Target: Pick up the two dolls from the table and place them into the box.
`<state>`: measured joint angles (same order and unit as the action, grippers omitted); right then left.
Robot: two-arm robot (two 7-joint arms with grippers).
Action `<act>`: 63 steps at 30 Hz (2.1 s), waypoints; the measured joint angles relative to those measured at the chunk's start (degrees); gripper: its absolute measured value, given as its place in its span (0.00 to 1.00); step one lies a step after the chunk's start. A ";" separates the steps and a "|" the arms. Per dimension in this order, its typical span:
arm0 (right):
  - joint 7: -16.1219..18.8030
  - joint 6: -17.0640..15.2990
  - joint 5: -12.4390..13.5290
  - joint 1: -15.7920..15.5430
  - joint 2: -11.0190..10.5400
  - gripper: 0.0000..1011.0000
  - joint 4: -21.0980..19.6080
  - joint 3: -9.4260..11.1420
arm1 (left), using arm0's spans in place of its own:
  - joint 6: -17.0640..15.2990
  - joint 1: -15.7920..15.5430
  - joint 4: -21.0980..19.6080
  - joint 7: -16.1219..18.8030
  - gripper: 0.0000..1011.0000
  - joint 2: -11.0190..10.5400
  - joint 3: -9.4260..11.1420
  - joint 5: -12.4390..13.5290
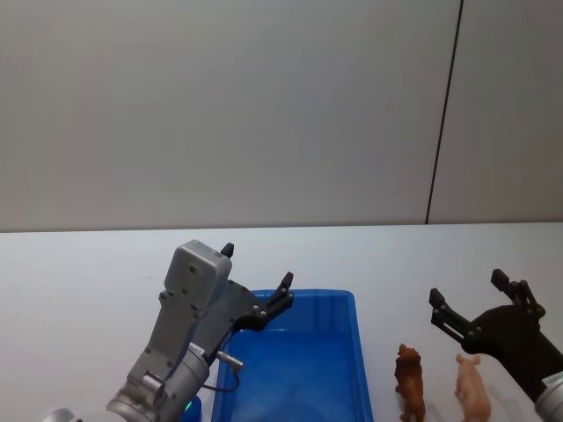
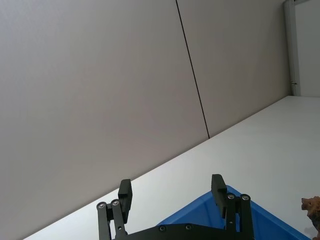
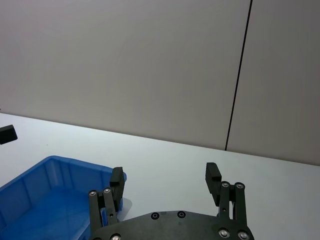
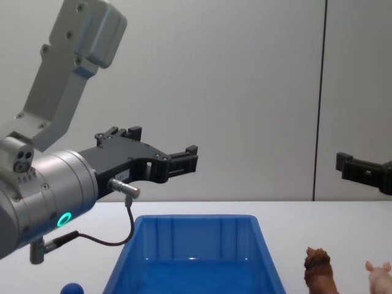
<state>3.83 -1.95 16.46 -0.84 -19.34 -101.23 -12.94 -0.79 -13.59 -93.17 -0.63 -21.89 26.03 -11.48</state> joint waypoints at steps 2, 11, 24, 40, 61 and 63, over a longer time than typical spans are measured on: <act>0.00 0.00 0.00 0.00 0.00 0.99 0.00 0.00 | 0.00 0.00 0.00 0.00 0.99 0.00 0.00 0.00; 0.00 0.00 0.00 0.00 0.00 0.99 0.00 0.00 | 0.00 0.00 0.00 0.00 0.99 0.00 0.00 0.00; 0.00 0.00 0.00 0.00 0.00 0.99 0.00 0.00 | 0.00 0.00 0.00 0.00 0.99 0.00 0.00 0.00; 0.00 0.00 0.00 0.00 0.00 0.99 0.00 0.00 | 0.00 0.00 0.00 0.00 0.99 0.00 0.00 0.00; -2.69 -1.79 1.00 -1.48 -0.43 0.99 -0.27 0.69 | 0.00 0.00 0.00 0.00 0.99 0.00 0.00 0.00; -3.47 -2.35 1.26 -1.89 -0.51 0.99 -0.44 0.83 | 0.00 0.00 0.00 0.00 0.99 0.00 0.00 0.00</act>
<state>0.36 -4.30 17.72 -2.73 -19.84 -101.67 -12.11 -0.80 -13.59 -93.17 -0.63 -21.89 26.02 -11.48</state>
